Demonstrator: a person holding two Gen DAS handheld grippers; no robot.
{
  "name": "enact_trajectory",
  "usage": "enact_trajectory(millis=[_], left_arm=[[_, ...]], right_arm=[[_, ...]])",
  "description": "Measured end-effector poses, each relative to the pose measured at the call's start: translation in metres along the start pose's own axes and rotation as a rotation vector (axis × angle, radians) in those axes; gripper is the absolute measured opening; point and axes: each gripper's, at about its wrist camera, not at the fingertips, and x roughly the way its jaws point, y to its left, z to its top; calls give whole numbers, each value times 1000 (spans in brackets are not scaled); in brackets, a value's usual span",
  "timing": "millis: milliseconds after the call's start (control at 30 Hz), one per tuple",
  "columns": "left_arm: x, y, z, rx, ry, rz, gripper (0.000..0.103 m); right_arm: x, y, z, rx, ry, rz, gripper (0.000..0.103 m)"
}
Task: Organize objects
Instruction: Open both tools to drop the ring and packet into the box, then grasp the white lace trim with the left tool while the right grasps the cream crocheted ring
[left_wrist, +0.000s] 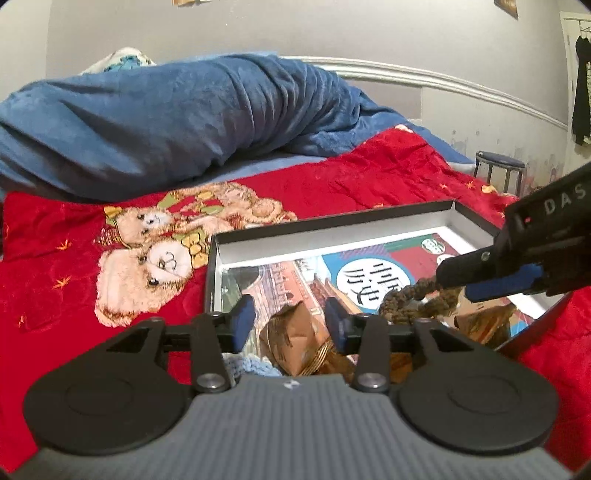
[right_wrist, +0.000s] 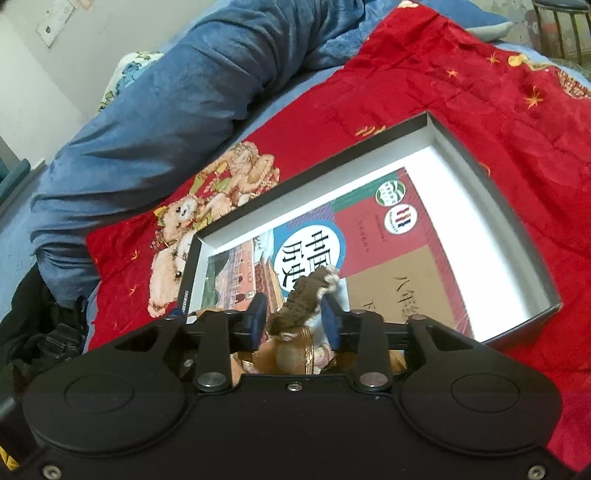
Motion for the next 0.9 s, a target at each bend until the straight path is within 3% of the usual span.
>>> enact_trajectory(millis=[167, 500, 700, 800, 900], left_arm=[[-12, 3, 2, -14, -55, -15, 73], [-82, 20, 8, -20, -117, 57, 86], [-111, 28, -18, -89, 2, 99, 88], [-97, 24, -30, -75, 88, 92, 88], [-76, 17, -34, -64, 156, 77, 88]], right_arm=[[-18, -9, 6, 25, -32, 29, 48], [-63, 0, -5, -56, -38, 125, 50], [-63, 30, -36, -199, 62, 201, 50], [-55, 41, -51, -241, 108, 216, 50], [-41, 40, -60, -189, 166, 217, 50]])
